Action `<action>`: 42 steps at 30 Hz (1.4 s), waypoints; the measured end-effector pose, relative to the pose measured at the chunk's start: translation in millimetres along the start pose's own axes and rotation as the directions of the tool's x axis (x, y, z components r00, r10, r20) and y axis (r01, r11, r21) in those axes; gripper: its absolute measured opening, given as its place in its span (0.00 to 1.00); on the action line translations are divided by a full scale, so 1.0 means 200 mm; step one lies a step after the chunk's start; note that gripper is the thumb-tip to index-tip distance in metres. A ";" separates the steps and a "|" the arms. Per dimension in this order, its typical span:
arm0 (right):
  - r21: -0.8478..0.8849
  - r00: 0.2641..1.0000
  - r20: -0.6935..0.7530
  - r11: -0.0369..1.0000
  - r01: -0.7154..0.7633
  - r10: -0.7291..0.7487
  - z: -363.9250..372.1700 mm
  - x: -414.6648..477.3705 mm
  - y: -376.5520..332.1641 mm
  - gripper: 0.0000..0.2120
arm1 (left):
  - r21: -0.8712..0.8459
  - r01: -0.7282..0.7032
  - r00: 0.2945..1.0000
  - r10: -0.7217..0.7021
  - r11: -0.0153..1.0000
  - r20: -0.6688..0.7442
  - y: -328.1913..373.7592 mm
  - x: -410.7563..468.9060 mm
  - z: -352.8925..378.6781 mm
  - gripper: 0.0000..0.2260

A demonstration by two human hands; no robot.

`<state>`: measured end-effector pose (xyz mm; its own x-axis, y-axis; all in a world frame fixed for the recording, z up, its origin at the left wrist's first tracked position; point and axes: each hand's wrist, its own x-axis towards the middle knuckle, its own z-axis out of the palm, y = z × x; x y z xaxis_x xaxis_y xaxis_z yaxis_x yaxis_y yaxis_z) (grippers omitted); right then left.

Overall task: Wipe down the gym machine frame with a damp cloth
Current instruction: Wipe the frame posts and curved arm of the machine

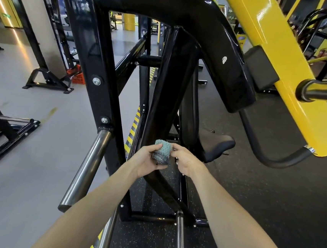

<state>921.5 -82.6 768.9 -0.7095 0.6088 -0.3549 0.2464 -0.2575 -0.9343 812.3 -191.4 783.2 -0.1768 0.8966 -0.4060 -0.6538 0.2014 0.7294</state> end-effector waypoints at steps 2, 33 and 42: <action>-0.050 1.000 -0.007 0.998 0.022 -0.023 -0.01 0.03 0.00 0.20 | -0.004 -0.036 0.999 0.035 0.999 -0.008 -0.01 0.02 -0.01 0.13; 0.140 0.971 -0.222 0.983 0.117 -0.084 -0.17 0.27 -0.45 0.17 | 0.550 -0.207 0.190 0.518 -0.809 0.834 0.37 0.33 0.11 0.10; 0.289 0.983 -0.182 0.957 0.030 0.024 -0.17 0.30 -0.27 0.19 | 0.237 -0.242 0.625 0.036 -0.941 0.780 0.30 0.39 -0.13 0.22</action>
<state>886.9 -6.6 797.4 -0.5711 0.7288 -0.3776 0.0239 -0.4451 -0.8952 740.4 -119.3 781.0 0.4396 0.8753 0.2014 0.8323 -0.3126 -0.4578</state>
